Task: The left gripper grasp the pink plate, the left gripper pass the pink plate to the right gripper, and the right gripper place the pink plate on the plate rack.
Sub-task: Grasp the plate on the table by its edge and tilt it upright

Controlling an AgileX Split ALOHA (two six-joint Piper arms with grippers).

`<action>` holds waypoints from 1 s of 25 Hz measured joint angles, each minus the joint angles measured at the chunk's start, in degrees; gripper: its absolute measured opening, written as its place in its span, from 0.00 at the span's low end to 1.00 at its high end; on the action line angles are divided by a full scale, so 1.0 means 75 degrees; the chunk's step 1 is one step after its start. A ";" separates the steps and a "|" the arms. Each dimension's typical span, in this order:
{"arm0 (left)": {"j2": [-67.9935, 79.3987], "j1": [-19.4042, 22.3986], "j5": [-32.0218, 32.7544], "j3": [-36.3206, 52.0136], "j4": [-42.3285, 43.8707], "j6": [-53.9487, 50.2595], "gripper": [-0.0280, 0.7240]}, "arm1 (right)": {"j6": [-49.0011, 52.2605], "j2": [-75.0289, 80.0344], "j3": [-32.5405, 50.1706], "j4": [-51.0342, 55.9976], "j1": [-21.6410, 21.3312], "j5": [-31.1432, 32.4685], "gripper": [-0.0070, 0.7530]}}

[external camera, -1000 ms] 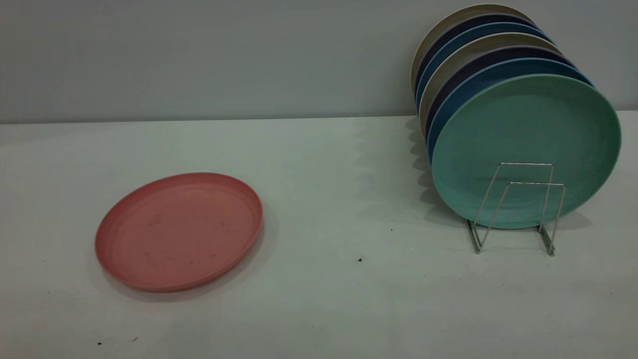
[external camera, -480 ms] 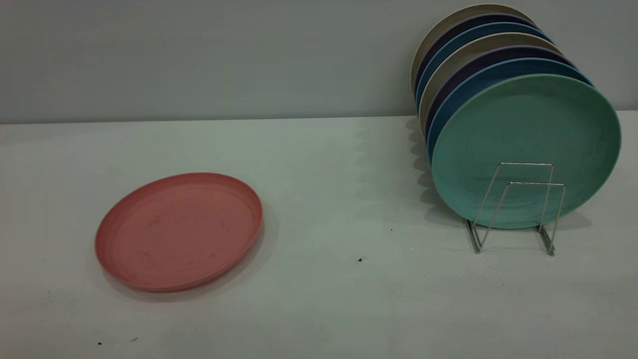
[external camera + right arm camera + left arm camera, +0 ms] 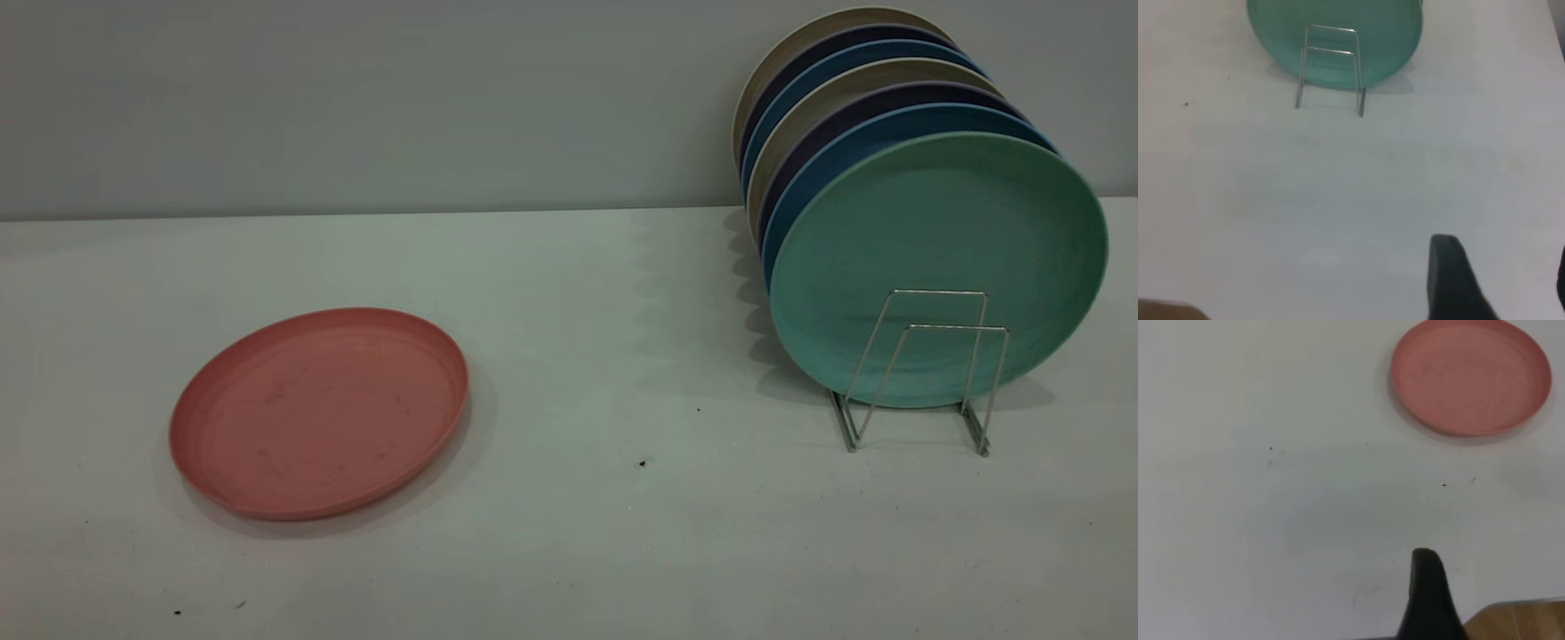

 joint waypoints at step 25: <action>0.4383 0.0000 -0.2500 -0.0135 -0.0882 -0.0267 0.75 | -0.1565 0.3488 -0.0162 0.1453 0.0000 -0.3743 0.53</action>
